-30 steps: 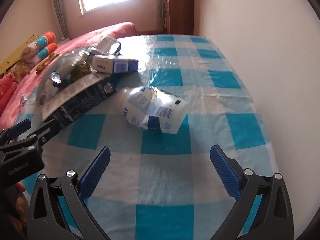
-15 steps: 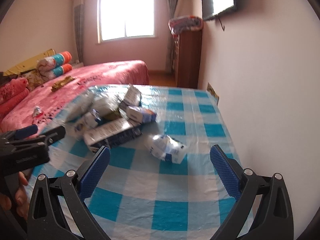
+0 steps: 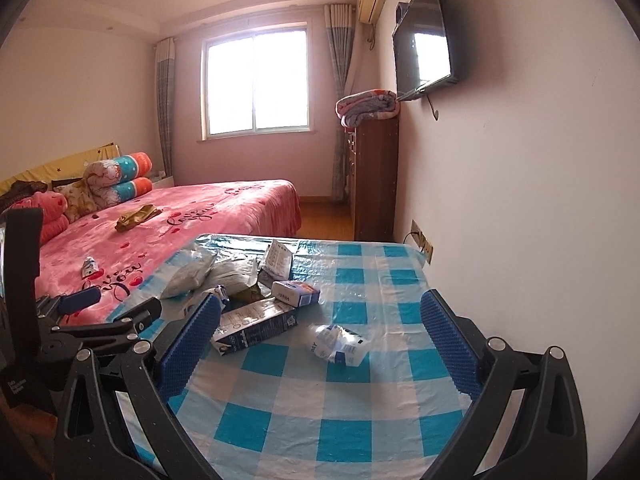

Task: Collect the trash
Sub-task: 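Move both tools toward the cluttered checked table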

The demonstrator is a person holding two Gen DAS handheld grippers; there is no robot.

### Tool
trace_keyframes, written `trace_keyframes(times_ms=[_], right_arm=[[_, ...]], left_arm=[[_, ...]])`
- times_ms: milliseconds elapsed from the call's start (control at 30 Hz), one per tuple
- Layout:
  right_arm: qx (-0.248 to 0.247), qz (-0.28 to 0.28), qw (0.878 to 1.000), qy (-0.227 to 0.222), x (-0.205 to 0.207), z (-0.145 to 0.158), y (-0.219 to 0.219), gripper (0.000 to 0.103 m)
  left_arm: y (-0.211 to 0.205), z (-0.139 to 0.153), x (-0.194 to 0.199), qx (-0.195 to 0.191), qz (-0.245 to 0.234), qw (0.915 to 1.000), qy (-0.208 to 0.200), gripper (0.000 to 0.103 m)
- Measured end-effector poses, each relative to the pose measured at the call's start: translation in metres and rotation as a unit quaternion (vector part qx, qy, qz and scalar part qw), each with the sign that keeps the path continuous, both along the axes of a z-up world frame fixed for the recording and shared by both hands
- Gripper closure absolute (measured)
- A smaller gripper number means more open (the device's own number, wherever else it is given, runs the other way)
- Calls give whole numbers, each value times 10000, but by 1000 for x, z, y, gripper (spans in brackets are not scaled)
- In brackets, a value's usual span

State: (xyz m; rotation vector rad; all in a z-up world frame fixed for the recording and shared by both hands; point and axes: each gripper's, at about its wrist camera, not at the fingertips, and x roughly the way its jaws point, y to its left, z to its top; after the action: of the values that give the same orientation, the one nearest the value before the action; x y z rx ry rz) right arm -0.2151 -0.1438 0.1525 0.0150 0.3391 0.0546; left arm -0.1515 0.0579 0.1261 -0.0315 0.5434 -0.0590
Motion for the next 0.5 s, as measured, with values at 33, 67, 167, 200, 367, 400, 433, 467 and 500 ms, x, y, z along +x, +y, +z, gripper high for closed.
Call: trace_keyframes(times_ms=[33, 67, 167, 200, 367, 400, 433, 467, 500], right_arm=[[6, -11, 10000, -7, -1, 0, -1, 4], [14, -13, 10000, -18, -2, 1, -1, 4], [33, -20, 10000, -60, -3, 1, -2, 4], [41, -8, 10000, -83, -4, 1, -2, 4], [80, 54, 9997, -210, -9, 1, -2, 4], [88, 58, 9997, -242, -10, 1, -2, 4], [88, 24, 9995, -301, -11, 1, -3, 4], [96, -16, 9993, -355, -13, 2, -3, 4], [112, -37, 9991, -397, -14, 2, -4, 4]], left_arm=[[0, 1, -2, 19, 7, 10000, -25, 4], [0, 2, -3, 38, 19, 10000, -43, 4], [2, 4, -5, 55, 45, 9999, -88, 4], [2, 5, -6, 51, 50, 9999, -91, 4], [5, 8, -9, 35, 72, 9999, -125, 4], [5, 8, -9, 39, 76, 9999, -125, 4], [6, 9, -10, 35, 80, 9999, -129, 4], [6, 9, -11, 31, 85, 9999, -134, 4], [7, 10, -11, 30, 90, 9999, -139, 4]])
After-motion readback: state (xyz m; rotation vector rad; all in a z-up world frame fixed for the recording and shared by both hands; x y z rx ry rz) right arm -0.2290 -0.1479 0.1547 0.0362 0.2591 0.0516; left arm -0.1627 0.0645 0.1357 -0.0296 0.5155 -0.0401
